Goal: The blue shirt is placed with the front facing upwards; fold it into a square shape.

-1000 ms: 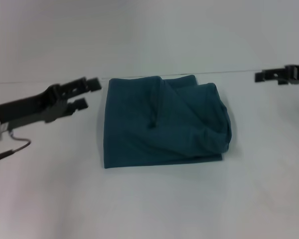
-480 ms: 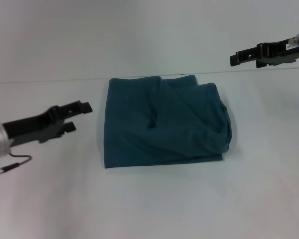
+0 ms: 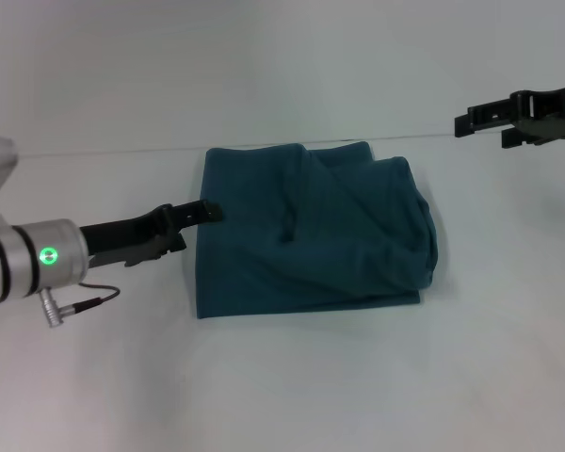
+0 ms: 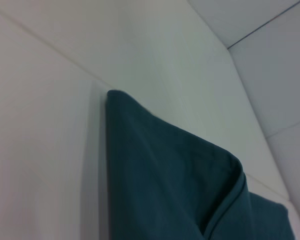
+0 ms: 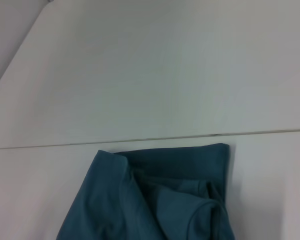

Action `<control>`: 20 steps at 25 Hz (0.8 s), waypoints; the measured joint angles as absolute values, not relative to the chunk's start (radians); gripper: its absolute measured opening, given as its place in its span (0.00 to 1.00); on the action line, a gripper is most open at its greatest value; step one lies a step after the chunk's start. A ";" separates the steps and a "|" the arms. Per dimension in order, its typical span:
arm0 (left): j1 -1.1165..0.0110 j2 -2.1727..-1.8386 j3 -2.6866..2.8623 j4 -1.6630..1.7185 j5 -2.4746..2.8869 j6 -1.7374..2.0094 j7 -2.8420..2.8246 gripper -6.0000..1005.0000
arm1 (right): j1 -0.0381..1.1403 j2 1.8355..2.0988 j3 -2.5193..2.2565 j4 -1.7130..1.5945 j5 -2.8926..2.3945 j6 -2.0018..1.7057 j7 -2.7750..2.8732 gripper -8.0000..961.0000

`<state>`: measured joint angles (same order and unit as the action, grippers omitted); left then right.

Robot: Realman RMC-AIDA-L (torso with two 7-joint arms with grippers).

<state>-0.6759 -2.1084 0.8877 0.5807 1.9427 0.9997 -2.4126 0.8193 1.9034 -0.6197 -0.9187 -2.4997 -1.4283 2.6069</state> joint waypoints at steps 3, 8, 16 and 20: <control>-0.690 -2.112 0.937 0.579 1.946 0.955 -2.379 0.91 | 0.816 1.900 -0.618 -0.919 -2.500 -1.429 2.603 0.98; -0.711 -2.114 1.035 0.576 1.999 0.855 -2.371 0.91 | 0.816 1.893 -0.618 -0.921 -2.500 -1.431 2.603 0.98; -0.729 -2.118 1.071 0.569 2.021 0.804 -2.370 0.91 | 0.806 1.890 -0.618 -0.921 -2.500 -1.437 2.606 0.98; -0.754 -2.122 1.075 0.537 2.049 0.785 -2.369 0.91 | 0.802 1.889 -0.612 -0.921 -2.500 -1.441 2.606 0.98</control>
